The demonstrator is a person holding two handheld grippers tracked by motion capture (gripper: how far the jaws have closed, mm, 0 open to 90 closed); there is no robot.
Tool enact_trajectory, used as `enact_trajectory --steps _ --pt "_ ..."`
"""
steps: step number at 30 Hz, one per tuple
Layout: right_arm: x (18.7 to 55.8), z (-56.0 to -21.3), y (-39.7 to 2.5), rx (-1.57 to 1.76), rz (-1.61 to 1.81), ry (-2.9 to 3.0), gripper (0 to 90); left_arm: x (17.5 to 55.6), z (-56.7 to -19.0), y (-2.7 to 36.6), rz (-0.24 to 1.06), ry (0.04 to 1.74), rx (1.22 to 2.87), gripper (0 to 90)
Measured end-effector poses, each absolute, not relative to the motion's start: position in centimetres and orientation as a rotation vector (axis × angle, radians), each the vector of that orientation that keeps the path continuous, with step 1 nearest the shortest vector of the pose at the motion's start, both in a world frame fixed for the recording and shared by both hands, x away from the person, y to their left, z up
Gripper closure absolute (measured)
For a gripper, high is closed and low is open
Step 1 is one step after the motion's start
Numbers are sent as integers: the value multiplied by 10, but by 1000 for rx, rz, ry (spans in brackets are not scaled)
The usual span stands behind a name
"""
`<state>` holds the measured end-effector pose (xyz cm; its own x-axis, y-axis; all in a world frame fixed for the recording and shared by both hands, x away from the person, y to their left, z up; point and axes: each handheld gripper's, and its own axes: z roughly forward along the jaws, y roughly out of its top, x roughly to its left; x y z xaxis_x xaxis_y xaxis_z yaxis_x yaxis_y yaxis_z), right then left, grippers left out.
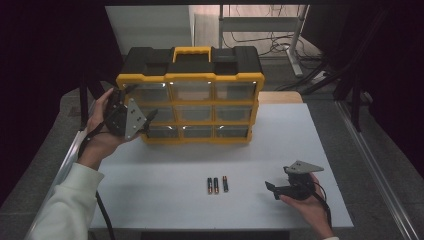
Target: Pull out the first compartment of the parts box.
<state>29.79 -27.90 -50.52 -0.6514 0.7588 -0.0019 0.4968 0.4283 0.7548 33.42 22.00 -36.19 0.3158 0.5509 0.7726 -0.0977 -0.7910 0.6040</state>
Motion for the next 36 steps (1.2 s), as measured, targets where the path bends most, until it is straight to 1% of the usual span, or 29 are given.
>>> enact_trajectory --steps 22,36 --pt "298 -506 -279 1075 1068 2351 100 342 -355 213 1535 368 2042 137" --pt "298 -505 -279 1072 1062 2353 100 347 -357 214 1543 374 2047 172"
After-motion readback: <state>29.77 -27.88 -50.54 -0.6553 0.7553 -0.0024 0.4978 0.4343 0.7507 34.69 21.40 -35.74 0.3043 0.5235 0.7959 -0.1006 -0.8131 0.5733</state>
